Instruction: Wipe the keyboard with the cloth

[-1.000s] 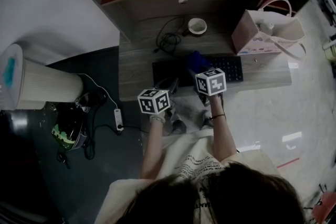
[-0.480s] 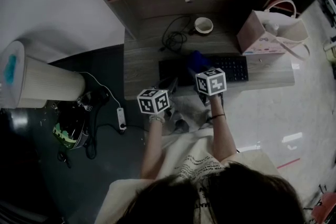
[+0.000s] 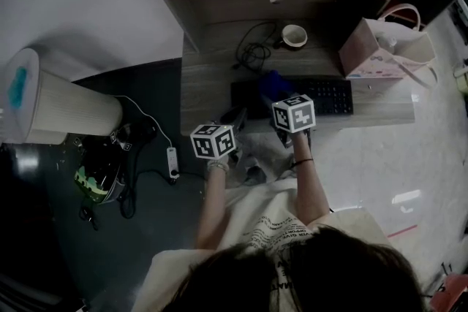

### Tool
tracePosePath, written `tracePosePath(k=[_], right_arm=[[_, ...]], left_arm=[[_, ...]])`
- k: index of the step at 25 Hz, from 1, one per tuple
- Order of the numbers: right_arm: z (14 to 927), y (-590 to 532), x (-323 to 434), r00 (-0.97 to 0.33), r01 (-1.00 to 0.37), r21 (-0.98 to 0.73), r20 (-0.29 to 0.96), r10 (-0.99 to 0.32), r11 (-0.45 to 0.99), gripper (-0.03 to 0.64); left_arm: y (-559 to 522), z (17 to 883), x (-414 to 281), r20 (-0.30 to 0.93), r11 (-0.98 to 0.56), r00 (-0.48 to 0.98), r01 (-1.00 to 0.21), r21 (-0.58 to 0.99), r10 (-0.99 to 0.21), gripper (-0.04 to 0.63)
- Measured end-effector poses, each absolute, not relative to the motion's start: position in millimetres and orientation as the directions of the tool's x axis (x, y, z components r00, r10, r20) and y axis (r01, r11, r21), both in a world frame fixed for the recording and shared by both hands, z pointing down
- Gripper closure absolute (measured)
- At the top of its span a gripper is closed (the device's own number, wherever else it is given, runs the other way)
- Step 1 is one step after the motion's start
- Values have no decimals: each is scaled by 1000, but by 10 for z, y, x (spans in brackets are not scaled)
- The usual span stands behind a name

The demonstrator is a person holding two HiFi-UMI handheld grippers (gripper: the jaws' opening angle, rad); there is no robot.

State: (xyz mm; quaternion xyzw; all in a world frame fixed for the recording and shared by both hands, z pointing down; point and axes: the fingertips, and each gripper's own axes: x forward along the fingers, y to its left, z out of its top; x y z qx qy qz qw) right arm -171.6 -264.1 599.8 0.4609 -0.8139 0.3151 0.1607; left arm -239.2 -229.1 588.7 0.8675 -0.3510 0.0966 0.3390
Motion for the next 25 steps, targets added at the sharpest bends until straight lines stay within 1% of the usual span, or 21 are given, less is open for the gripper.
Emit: tracePosePath(k=[25], right_arm=[[5984,-2723,-2378,-590,-806,-362,544,-596,468,557]], left_arm=[[-2340,5901,-2915,415,-478,688,-718,506,-595,591]])
